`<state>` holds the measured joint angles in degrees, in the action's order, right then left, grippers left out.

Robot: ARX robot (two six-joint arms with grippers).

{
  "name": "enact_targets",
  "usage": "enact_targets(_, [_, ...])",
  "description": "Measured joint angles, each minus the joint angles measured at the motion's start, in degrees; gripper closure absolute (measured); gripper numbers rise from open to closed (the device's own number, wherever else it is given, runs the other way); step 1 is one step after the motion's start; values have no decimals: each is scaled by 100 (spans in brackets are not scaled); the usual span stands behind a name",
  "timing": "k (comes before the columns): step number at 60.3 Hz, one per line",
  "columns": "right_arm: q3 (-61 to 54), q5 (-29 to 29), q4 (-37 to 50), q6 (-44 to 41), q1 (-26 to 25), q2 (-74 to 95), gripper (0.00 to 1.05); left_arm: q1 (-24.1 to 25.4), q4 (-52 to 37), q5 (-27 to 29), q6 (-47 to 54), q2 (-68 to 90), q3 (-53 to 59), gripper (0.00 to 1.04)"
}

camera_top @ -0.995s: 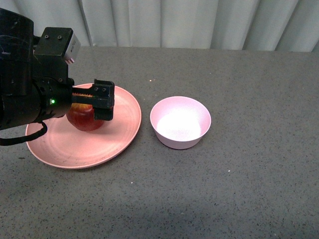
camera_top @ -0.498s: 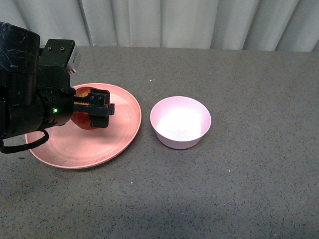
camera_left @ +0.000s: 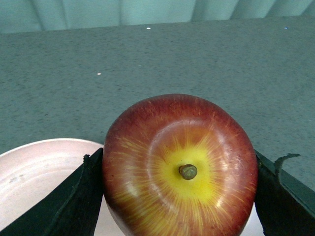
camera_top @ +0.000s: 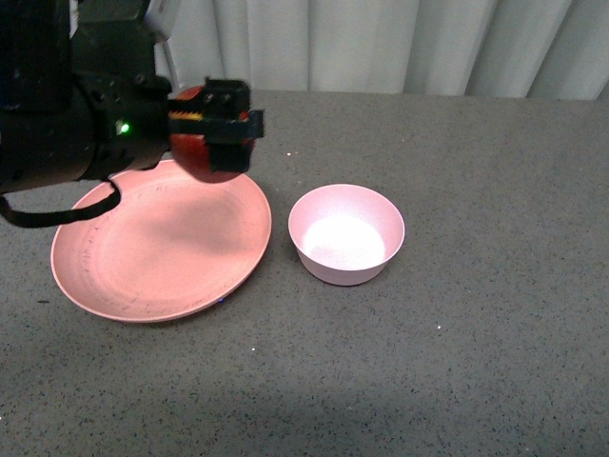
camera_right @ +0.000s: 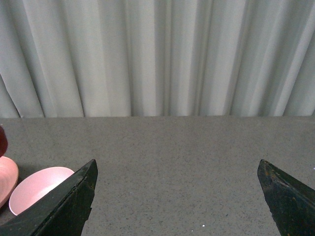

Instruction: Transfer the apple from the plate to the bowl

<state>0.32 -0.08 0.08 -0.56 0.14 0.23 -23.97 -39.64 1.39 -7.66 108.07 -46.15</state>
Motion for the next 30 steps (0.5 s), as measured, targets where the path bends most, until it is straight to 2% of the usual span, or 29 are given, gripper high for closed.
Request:
enact_targets(11, [0,0,0,0,0,0,9,-603,37,149,-122,205,-184,30])
enact_targets(30, [2,0,2,0,0,2,9,-835,109,271,-109,868,-481,30])
